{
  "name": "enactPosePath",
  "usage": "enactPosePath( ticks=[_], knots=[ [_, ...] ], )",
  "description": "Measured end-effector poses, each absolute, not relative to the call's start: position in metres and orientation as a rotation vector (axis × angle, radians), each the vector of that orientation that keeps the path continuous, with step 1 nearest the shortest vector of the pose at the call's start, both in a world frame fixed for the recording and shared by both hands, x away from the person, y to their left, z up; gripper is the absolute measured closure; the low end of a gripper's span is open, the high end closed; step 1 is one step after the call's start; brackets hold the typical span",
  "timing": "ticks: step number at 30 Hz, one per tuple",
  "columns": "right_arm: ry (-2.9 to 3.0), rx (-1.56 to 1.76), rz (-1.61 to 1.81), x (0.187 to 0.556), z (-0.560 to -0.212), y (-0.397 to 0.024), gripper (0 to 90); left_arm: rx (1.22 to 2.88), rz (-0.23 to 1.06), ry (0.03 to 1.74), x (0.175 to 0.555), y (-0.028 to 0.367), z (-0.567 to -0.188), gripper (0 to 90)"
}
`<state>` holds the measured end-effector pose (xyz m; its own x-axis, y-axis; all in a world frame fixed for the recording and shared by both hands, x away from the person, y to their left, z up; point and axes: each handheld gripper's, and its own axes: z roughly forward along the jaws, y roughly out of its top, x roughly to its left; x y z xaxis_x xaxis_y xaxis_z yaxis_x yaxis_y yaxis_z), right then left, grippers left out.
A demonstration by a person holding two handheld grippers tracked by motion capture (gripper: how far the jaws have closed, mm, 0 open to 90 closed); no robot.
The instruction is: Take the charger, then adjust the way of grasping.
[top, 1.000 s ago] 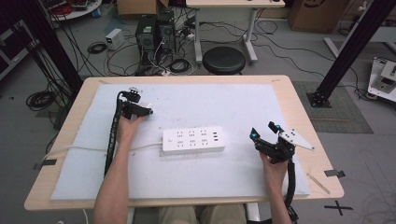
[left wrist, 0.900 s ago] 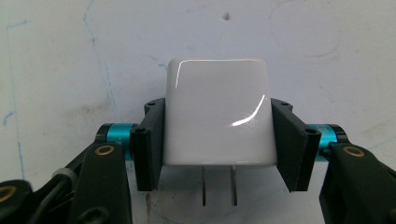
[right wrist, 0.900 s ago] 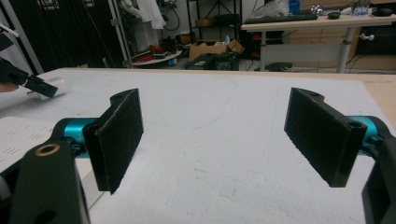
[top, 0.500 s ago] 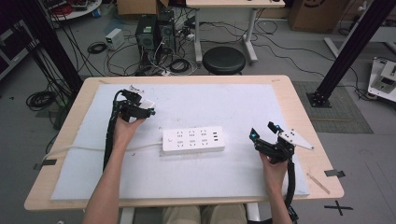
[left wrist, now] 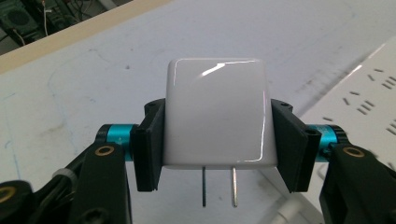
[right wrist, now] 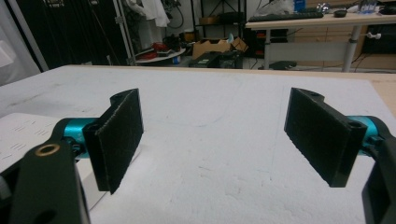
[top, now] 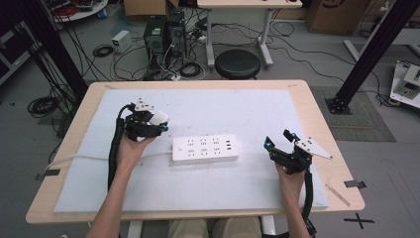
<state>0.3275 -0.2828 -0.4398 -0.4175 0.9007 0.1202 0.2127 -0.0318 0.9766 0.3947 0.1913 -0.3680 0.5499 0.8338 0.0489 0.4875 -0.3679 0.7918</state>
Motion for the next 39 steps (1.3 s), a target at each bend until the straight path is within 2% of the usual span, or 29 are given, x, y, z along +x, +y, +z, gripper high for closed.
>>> enactPosePath(
  ticks=[8,9,20,25,30,34,39],
  knots=[
    [1.662,1.186,1.510,0.327,-0.440,-0.283,20.0,2.029,0.584,0.986,0.369,0.179,-0.372,42.4],
    [1.682,1.171,1.517,0.328,-0.440,-0.283,20.0,2.020,0.583,0.940,0.355,0.172,-0.374,42.5],
    [1.699,1.177,1.532,0.328,-0.439,-0.283,20.0,2.031,0.632,0.857,0.336,0.154,-0.387,42.4],
    [1.723,1.205,1.560,0.331,-0.438,-0.283,20.0,2.020,0.684,0.800,0.325,0.143,-0.391,42.5],
    [1.850,1.151,1.598,0.329,-0.434,-0.273,20.0,2.005,0.813,0.695,0.313,0.129,-0.396,42.5],
    [1.905,1.106,1.622,0.328,-0.428,-0.267,20.0,2.006,0.822,0.656,0.312,0.123,-0.397,42.5],
    [2.034,0.994,1.723,0.329,-0.400,-0.245,20.0,1.989,0.897,0.566,0.303,0.107,-0.400,42.5]
  ],
)
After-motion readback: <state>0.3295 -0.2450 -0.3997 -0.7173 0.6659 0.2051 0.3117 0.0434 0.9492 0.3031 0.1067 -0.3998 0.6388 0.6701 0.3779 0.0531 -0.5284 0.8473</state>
